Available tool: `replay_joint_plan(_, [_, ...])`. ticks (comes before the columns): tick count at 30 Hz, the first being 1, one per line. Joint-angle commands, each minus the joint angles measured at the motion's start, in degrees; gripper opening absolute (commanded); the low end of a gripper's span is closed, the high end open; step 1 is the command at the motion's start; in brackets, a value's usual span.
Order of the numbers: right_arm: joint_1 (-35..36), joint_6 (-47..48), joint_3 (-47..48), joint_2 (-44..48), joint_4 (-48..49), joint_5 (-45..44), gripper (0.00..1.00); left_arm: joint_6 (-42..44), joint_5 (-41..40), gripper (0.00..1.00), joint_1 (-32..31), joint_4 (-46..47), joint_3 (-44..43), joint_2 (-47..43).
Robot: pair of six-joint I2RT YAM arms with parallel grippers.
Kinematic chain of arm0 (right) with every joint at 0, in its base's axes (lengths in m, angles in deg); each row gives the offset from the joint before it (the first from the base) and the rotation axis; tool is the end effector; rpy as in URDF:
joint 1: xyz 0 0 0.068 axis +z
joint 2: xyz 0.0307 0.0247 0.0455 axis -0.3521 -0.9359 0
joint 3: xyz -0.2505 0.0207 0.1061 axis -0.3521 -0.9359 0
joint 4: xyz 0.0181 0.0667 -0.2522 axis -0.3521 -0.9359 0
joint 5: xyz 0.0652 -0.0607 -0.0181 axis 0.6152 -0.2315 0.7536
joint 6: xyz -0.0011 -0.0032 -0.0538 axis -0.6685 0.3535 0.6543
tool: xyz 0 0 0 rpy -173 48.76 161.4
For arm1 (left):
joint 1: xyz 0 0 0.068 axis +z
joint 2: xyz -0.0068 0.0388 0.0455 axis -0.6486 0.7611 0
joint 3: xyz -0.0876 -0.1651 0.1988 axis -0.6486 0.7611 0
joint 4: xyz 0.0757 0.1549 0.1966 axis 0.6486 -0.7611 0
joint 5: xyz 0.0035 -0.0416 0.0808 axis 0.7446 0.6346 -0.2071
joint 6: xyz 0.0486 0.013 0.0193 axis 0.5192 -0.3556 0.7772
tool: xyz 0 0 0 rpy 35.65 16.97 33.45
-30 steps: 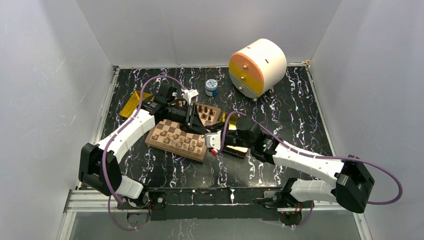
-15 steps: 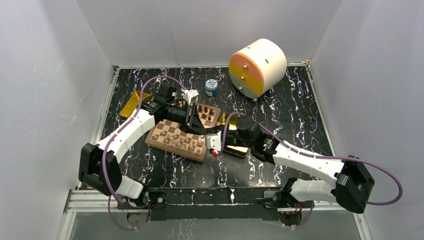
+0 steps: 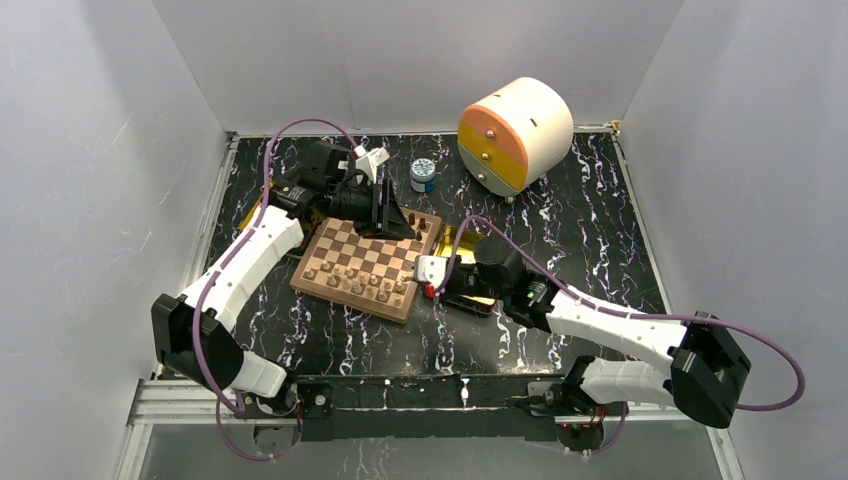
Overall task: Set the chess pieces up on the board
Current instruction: Place the chess piece on the chessboard.
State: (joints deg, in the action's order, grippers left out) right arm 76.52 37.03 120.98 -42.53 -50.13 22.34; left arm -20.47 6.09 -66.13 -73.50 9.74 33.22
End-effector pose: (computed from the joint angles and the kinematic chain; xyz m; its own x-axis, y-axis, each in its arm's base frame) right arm 0.1398 0.2251 0.2743 0.4931 -0.3311 -0.8045 -0.8226 0.1234 -0.5550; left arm 0.2701 -0.1572 0.3492 -0.8770 0.0329 -0.4794 0.4303 0.4979 -0.7529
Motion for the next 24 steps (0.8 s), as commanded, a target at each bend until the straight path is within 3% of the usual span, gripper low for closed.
replay_joint_plan(1, [0.1, -18.3, 0.1, 0.8, 11.5, -4.1, 0.10, 3.0, -12.8, 0.41, -0.3, -3.9, -3.5, -3.3])
replay_joint_plan(4, [0.0, -26.8, 0.5, 0.3, 14.1, -7.0, 0.10, 4.7, -18.7, 0.38, -0.3, -4.2, -3.9, -5.7])
replay_joint_plan(8, [0.0, -35.8, 2.5, -0.7, 14.8, -7.9, 0.10, 8.7, -19.8, 0.36, -0.3, -4.5, -4.3, -8.5])
replay_joint_plan(12, [-0.1, -41.8, 5.6, -2.8, 12.0, -8.2, 0.10, 9.3, -15.4, 0.36, -0.3, -3.7, -4.5, -9.8])
replay_joint_plan(17, [-0.1, -45.4, 7.9, -4.6, 10.8, -8.0, 0.10, 7.3, -4.2, 0.35, -0.3, -0.2, -1.5, -10.0])
replay_joint_plan(24, [-0.4, -47.9, 9.3, -5.5, 9.8, -8.4, 0.11, 7.4, -2.0, 0.32, -0.3, -0.1, 0.9, -10.5])
